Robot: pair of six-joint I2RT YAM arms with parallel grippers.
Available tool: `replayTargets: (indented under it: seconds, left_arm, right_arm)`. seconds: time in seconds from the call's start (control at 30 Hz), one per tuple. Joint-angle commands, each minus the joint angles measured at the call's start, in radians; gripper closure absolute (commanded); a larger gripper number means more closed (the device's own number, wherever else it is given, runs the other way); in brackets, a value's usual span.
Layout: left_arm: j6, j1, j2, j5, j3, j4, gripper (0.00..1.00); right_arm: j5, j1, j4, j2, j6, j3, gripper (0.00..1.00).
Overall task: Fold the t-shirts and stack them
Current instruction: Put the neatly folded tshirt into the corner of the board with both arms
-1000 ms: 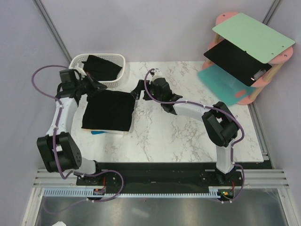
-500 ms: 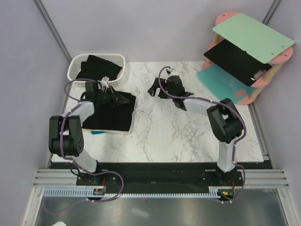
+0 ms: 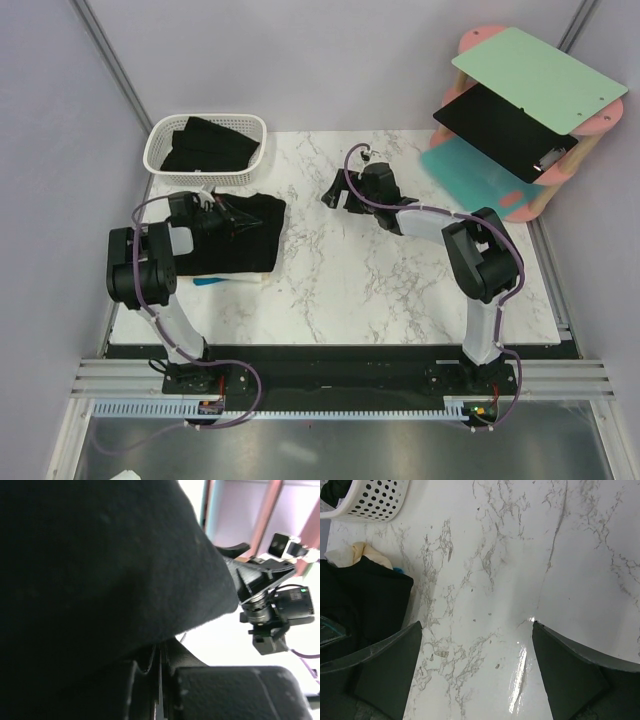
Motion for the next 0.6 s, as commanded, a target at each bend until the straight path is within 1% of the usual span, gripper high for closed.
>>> replayTargets:
  seconds: [0.0,0.07,0.17,0.27,0.4,0.5,0.57]
  left_arm:
    - [-0.067,0.054,0.093,0.033,0.026,0.121,0.98]
    - [-0.078,0.051,0.132,0.059,0.041,0.136,0.98]
    - [-0.075,0.028,0.144,0.070,0.052,0.145,0.98]
    - [-0.072,0.010,0.123,0.065,0.059,0.145,0.98]
    - [-0.075,-0.017,0.034,0.065,0.078,0.136,0.98]
    - [-0.067,-0.040,-0.005,0.054,0.122,0.089,0.98]
    - [-0.059,-0.047,-0.005,0.048,0.179,0.040,0.98]
  right_arm:
    - [-0.028,0.001,0.013,0.012,0.002,0.000,0.02]
    - [-0.031,0.001,0.011,0.018,0.002,0.000,0.02]
    - [-0.038,0.001,0.010,0.029,0.005,0.000,0.02]
    - [-0.044,0.001,0.010,0.032,0.002,-0.002,0.02]
    - [-0.045,0.001,0.005,0.029,-0.005,0.000,0.02]
    - [-0.047,0.001,0.005,0.031,-0.005,-0.002,0.02]
    - [-0.048,0.001,0.006,0.032,-0.004,-0.003,0.02]
